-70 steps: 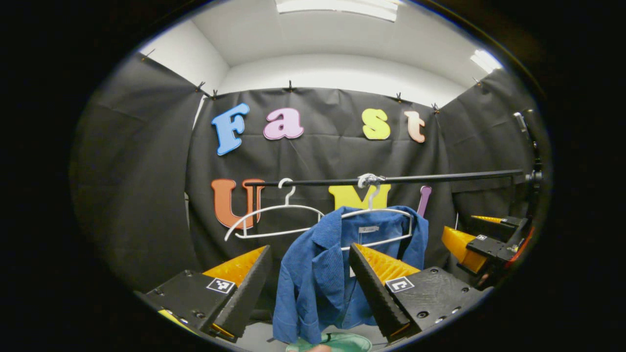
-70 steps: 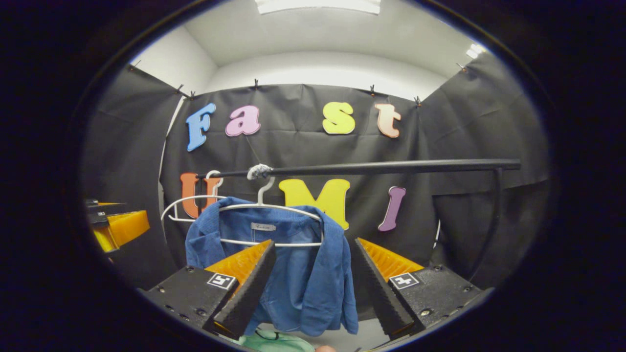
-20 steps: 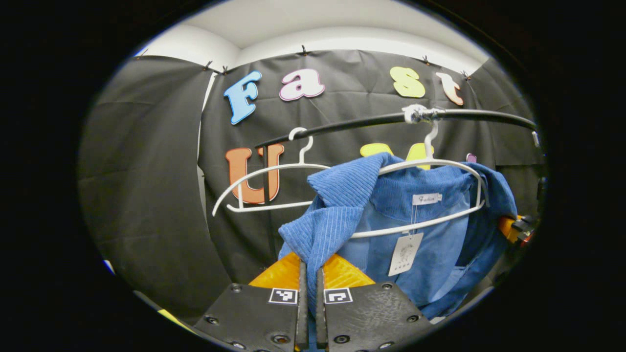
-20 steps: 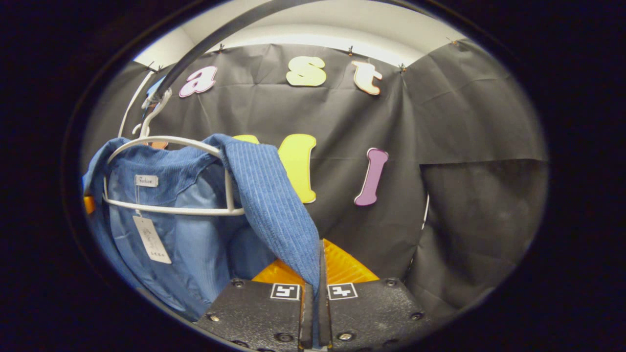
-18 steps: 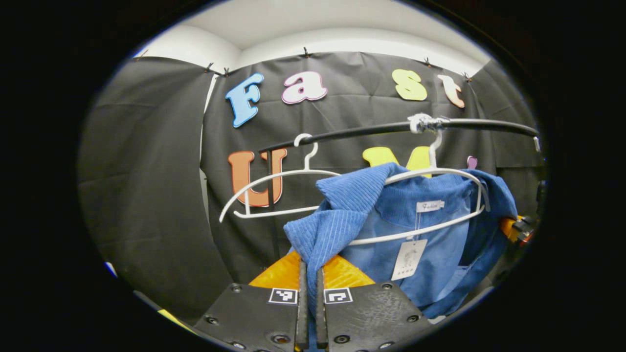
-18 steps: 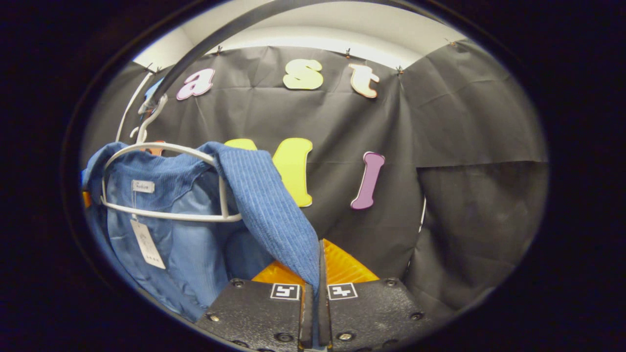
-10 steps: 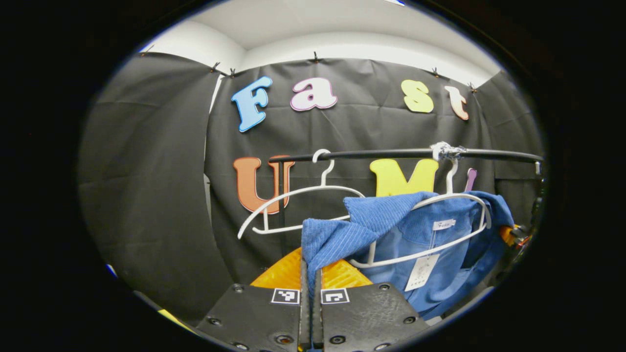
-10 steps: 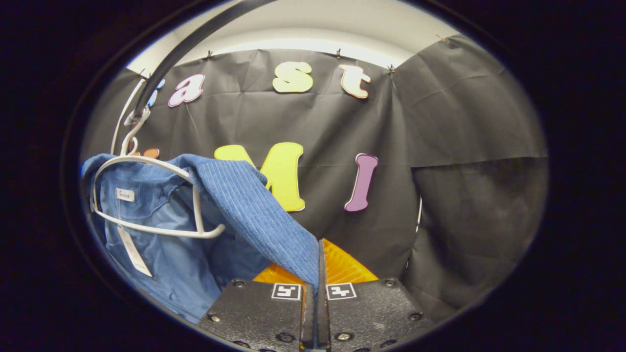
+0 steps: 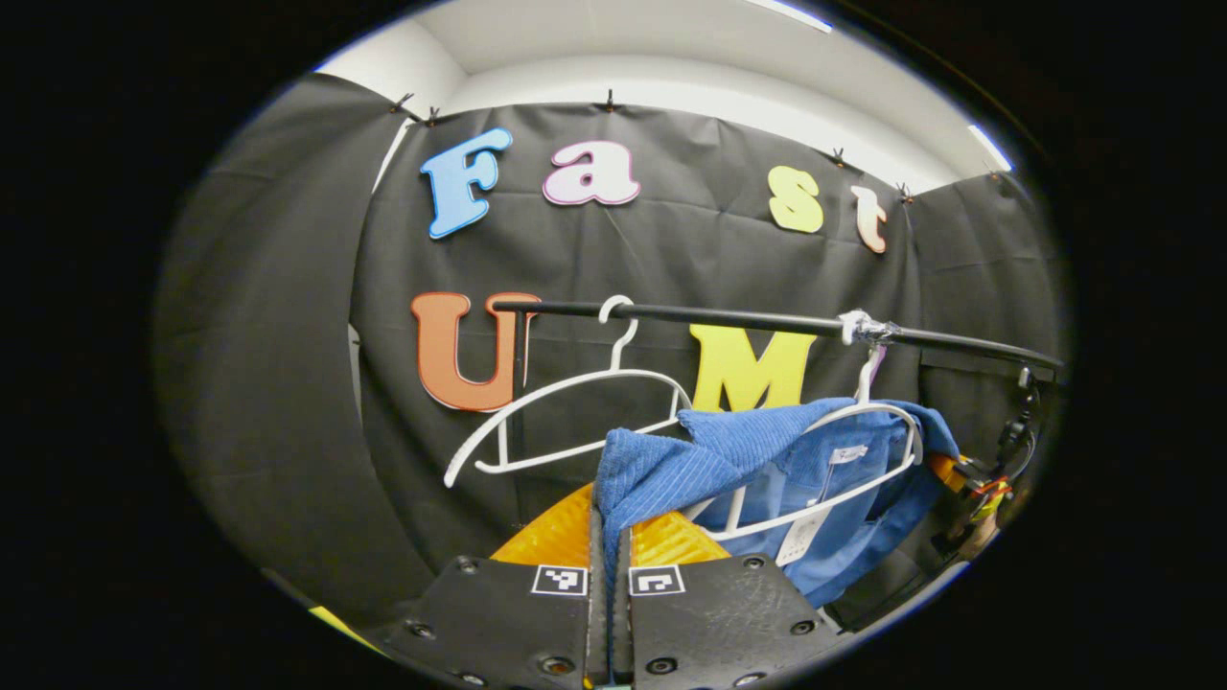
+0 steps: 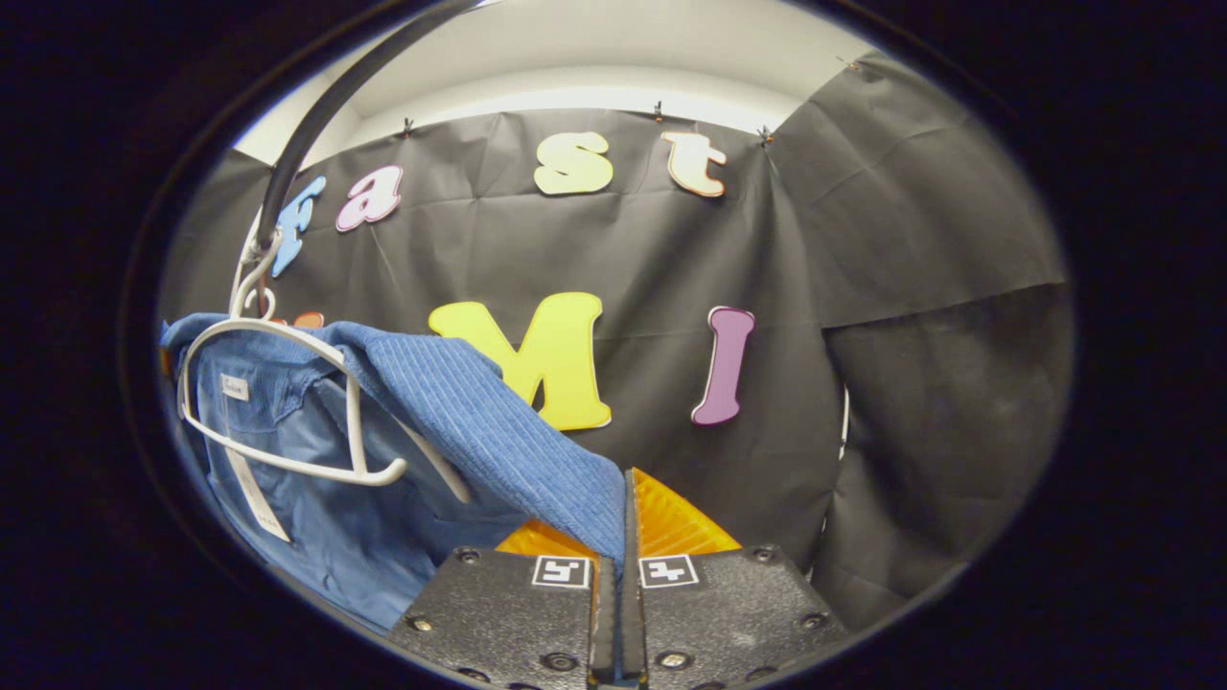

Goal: Grasp the clothes on the hanger with both hands and then place them into the laundry hamper below.

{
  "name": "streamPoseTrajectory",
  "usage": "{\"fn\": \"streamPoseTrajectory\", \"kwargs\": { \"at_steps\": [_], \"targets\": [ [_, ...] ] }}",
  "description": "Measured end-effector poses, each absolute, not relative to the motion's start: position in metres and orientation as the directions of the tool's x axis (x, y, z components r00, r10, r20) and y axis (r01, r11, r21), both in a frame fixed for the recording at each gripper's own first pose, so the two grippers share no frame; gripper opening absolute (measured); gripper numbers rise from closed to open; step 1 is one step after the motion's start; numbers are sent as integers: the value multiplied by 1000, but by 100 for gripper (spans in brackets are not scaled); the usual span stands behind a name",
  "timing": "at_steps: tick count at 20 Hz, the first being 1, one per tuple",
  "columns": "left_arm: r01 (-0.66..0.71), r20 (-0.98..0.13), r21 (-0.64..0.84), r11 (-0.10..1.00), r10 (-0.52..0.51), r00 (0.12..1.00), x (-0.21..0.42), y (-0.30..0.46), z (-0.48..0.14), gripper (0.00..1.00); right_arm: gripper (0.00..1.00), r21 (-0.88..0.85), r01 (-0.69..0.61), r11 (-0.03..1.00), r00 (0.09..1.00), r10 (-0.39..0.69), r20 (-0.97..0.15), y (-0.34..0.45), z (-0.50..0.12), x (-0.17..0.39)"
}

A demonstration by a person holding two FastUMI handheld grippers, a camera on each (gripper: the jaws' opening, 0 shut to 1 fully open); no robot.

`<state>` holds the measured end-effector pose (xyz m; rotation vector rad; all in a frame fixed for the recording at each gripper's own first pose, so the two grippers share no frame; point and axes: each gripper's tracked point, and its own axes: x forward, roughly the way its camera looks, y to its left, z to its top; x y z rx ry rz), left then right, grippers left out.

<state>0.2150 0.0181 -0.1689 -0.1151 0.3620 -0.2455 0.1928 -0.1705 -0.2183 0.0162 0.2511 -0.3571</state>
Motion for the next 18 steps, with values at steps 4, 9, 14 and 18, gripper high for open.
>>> {"fn": "streamPoseTrajectory", "kwargs": {
  "at_steps": [4, 9, 14, 18],
  "targets": [
    [262, -355, -245, 934, -338, 872, 229, 21, -176, 7, 6, 136, 298, 945, 931, -256, -261, -168, -225, 202],
    [312, -368, -329, 891, -426, 827, 251, 22, -188, 2, 6, 208, 263, 942, 939, -200, -279, -172, -230, 210],
    [320, -413, -350, 880, -452, 791, 264, 22, -221, 2, 6, 239, 257, 936, 925, -166, -341, -174, -255, 222],
    [329, -446, -350, 877, -465, 765, 262, 17, -248, 2, 6, 267, 269, 925, 899, -142, -413, -173, -285, 217]
  ]
}}
